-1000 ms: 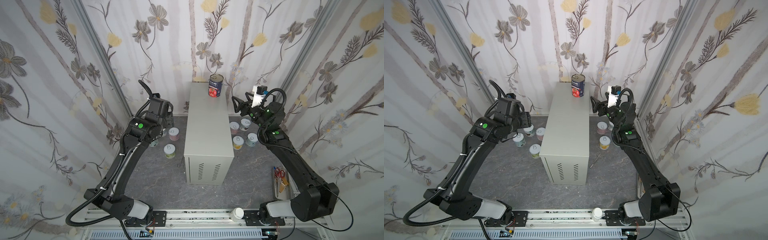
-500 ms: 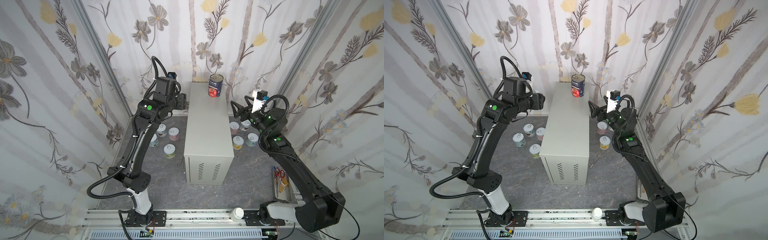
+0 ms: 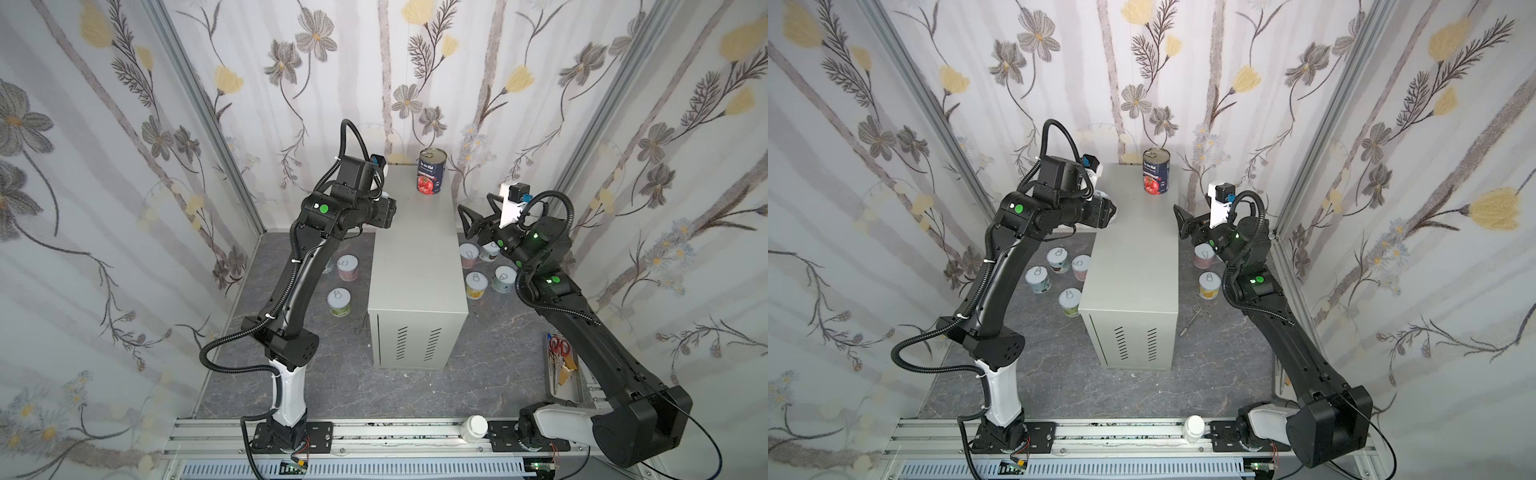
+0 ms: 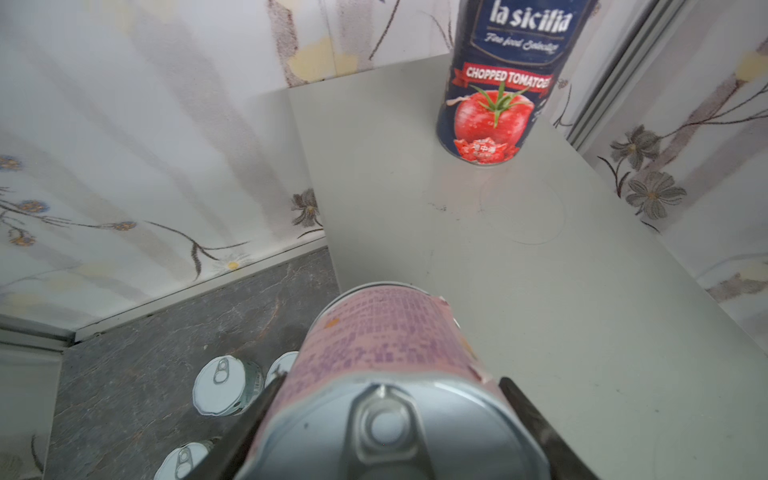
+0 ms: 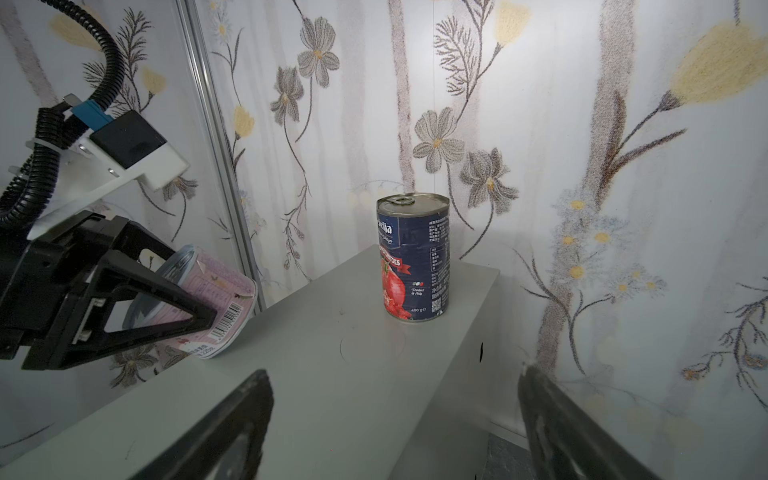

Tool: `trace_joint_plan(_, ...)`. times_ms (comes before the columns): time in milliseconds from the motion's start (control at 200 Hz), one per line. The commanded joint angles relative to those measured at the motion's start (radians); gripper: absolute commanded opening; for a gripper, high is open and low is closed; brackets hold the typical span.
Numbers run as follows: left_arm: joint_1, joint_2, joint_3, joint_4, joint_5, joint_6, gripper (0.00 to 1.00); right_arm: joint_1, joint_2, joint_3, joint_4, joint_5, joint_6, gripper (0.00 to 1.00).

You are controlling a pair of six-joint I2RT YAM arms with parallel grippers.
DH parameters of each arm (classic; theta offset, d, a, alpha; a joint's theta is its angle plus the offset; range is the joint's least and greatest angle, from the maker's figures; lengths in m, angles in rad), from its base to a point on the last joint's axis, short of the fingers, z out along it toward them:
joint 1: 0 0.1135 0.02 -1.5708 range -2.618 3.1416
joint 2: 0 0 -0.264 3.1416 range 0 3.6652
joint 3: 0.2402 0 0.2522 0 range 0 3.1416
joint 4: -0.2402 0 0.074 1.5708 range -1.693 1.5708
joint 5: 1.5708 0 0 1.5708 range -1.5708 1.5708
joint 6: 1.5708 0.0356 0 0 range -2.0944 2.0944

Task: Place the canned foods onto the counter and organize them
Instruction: 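Raise the pink can over the cabinet top with the left gripper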

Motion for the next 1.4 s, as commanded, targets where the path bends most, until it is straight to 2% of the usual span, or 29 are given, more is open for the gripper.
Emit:
trace_joint_plan(0,-0.019,0.009,0.012,0.042,0.026,0.017,0.42,0.005,0.005,-0.003,0.014,0.019,-0.019,0.93)
trace_joint_plan(190,-0.063,0.035,0.0,0.017,-0.02,0.015,0.43,0.007,-0.001,-0.017,0.018,0.026,-0.025,0.94)
trace_joint_plan(255,-0.071,0.042,-0.004,0.018,-0.029,0.016,0.45,0.008,-0.001,-0.02,0.018,0.024,-0.03,0.95)
trace_joint_plan(405,-0.077,0.053,-0.002,0.019,-0.063,0.012,0.56,0.008,-0.001,-0.022,0.016,0.014,-0.038,0.96)
trace_joint_plan(520,-0.082,0.053,-0.001,0.03,-0.076,0.007,0.75,0.008,0.0,-0.026,0.016,0.007,-0.041,0.97)
trace_joint_plan(615,-0.085,0.056,0.0,0.042,-0.072,0.003,0.82,0.008,0.003,-0.029,0.016,-0.001,-0.042,0.97)
trace_joint_plan(1004,-0.09,0.072,0.006,0.066,-0.073,0.006,0.84,0.01,0.006,-0.025,-0.002,0.007,-0.061,0.97)
trace_joint_plan(1239,-0.089,0.038,0.002,0.072,-0.11,0.017,0.95,0.009,-0.006,-0.044,-0.01,0.009,-0.079,1.0)
trace_joint_plan(1399,-0.09,-0.012,-0.032,0.103,-0.082,0.051,1.0,0.008,-0.017,-0.046,-0.029,-0.055,-0.123,1.0)
